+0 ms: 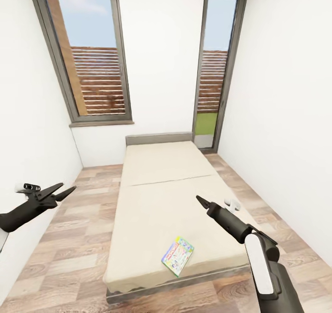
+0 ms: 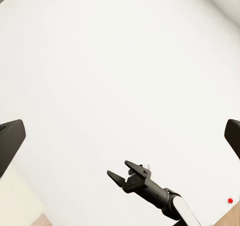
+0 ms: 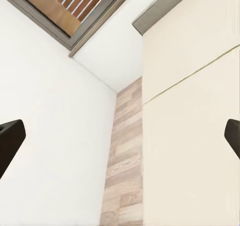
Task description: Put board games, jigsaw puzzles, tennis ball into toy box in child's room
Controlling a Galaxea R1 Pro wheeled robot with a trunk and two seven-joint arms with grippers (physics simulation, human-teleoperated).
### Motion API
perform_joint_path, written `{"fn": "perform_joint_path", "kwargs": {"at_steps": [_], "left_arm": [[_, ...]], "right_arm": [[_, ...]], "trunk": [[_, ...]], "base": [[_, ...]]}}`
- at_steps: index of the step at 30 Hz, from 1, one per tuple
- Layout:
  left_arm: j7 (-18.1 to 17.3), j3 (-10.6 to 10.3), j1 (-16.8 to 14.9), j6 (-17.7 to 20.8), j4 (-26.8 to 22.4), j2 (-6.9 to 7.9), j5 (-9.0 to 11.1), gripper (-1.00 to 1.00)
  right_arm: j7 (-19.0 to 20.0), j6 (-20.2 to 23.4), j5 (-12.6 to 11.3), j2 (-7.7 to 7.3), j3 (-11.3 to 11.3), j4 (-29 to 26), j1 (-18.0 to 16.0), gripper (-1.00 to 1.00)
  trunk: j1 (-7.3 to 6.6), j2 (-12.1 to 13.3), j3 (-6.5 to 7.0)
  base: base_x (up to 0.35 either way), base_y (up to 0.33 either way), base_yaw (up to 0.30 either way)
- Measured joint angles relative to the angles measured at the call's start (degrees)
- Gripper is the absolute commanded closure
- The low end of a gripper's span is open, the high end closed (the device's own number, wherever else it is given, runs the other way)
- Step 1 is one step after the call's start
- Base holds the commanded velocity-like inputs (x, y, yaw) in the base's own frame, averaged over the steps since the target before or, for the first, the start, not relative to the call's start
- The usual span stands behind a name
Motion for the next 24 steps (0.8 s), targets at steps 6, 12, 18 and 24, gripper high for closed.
{"fn": "perform_joint_path", "kwargs": {"at_steps": [6,12,18,24], "left_arm": [[0.00,0.01,-0.02,0.00,0.00,0.00,0.00,-1.00],[0.00,-0.04,-0.03,0.07,-0.01,-0.01,-0.02,-1.00],[-0.01,-0.03,-0.03,0.03,0.01,-0.04,-0.02,-1.00],[-0.01,-0.01,-0.04,-0.07,-0.01,-0.08,-0.03,-1.00]], "right_arm": [[0.00,0.00,0.00,0.00,0.00,0.02,0.02,-1.00],[0.05,-0.01,0.00,-0.05,0.00,0.02,-0.01,-1.00],[0.07,-0.02,0.03,-0.04,-0.02,-0.04,0.02,-1.00],[0.01,-0.08,0.08,-0.01,-0.06,-0.06,0.03,-1.00]], "trunk": [[-0.01,0.00,0.00],[-0.02,0.00,0.00],[-0.03,-0.01,0.00],[-0.01,0.00,0.00]], "base": [[0.071,-0.194,0.292],[0.155,-0.084,0.292],[0.253,-0.086,0.191],[0.144,-0.107,0.030]]}}
